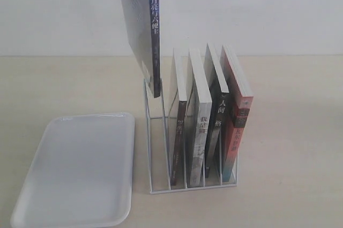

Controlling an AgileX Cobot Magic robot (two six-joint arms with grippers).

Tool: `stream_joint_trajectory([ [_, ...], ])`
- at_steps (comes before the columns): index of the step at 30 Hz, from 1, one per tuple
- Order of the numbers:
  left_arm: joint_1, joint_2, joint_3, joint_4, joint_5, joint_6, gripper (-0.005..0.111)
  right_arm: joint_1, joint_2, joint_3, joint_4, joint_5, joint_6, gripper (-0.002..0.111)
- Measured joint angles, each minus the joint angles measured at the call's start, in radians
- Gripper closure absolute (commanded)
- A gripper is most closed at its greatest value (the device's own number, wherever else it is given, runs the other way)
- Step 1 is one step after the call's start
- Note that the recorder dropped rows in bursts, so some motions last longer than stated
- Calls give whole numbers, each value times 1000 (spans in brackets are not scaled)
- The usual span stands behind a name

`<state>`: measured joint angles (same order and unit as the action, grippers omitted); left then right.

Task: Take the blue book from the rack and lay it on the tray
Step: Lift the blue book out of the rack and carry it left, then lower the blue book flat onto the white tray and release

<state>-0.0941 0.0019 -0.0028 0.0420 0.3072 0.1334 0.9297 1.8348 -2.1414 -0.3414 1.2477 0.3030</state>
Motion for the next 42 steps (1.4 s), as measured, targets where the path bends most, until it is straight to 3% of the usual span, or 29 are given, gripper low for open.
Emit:
stream_joint_trajectory([
  [17, 0, 0, 0, 0, 0, 0, 102, 8, 0, -101, -66, -14, -194, 109],
  [26, 0, 0, 0, 0, 0, 0, 102, 89, 16, -101, 13, -138, -319, 109],
  [42, 0, 0, 0, 0, 0, 0, 102, 117, 176, -101, 114, -163, -644, 109],
])
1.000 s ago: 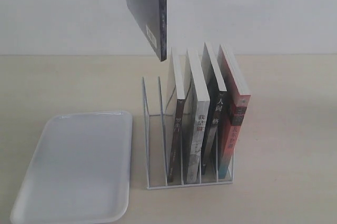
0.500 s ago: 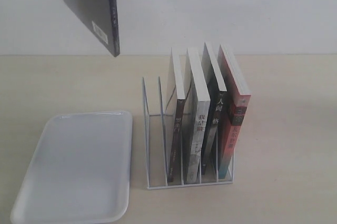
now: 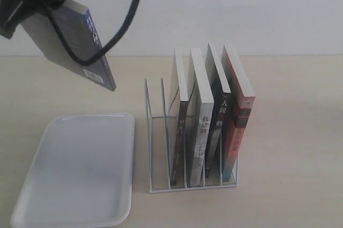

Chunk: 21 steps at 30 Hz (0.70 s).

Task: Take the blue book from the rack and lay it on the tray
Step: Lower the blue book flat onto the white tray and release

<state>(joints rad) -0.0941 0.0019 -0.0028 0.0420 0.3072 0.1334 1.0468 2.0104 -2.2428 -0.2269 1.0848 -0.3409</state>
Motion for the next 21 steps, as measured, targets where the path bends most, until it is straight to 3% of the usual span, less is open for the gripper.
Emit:
stream_joint_trajectory([
  [21, 0, 0, 0, 0, 0, 0, 102, 0, 204, 0, 164, -28, -474, 109],
])
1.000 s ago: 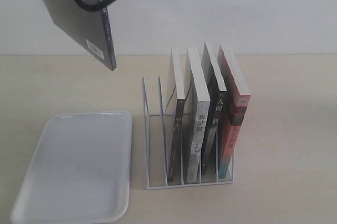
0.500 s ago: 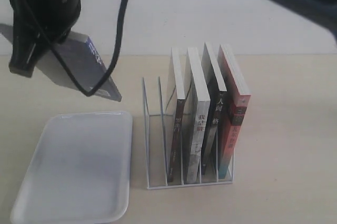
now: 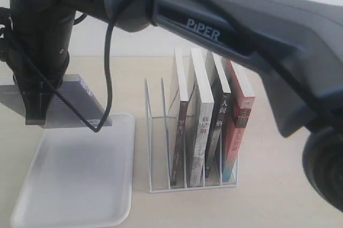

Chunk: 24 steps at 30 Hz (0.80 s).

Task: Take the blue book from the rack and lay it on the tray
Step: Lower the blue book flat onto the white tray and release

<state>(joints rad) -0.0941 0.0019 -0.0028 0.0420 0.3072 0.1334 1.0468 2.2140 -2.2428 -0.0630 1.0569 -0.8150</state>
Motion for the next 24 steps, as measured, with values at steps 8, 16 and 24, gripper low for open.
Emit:
stream_joint_trajectory([
  [8, 0, 0, 0, 0, 0, 0, 102, 0, 22, 0, 2, -3, -47, 109],
  [16, 0, 0, 0, 0, 0, 0, 102, -22, 22, 19, 12, -13, -59, 109],
  [24, 0, 0, 0, 0, 0, 0, 102, -28, 22, 66, 9, -47, -60, 109],
])
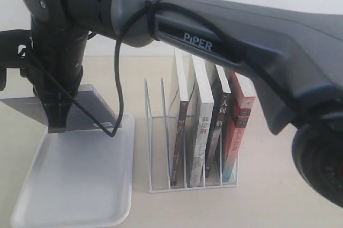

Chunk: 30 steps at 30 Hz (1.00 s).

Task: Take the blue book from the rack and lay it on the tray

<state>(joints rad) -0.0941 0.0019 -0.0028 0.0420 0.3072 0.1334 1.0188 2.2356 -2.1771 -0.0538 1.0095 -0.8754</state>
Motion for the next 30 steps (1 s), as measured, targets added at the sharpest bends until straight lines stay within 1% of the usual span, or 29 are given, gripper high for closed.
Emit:
stream_joint_trajectory([
  [4, 0, 0, 0, 0, 0, 0, 102, 0, 0, 1, 0, -2, 15, 108],
  [5, 0, 0, 0, 0, 0, 0, 102, 0, 0, 1, 0, -2, 17, 105],
  [7, 0, 0, 0, 0, 0, 0, 102, 0, 0, 1, 0, -1, 17, 96],
  [9, 0, 0, 0, 0, 0, 0, 102, 0, 0, 1, 0, 9, 17, 76],
  [12, 0, 0, 0, 0, 0, 0, 102, 0, 0, 2, 0, 41, 21, 42],
  [13, 0, 0, 0, 0, 0, 0, 102, 0, 0, 2, 0, 45, 29, 35],
  [14, 0, 0, 0, 0, 0, 0, 102, 0, 0, 5, 0, 45, 41, 31],
  [24, 0, 0, 0, 0, 0, 0, 102, 0, -8, 5, -5, 61, 52, 30],
  [30, 0, 0, 0, 0, 0, 0, 102, 14, -75, 5, -5, 75, 63, 30],
])
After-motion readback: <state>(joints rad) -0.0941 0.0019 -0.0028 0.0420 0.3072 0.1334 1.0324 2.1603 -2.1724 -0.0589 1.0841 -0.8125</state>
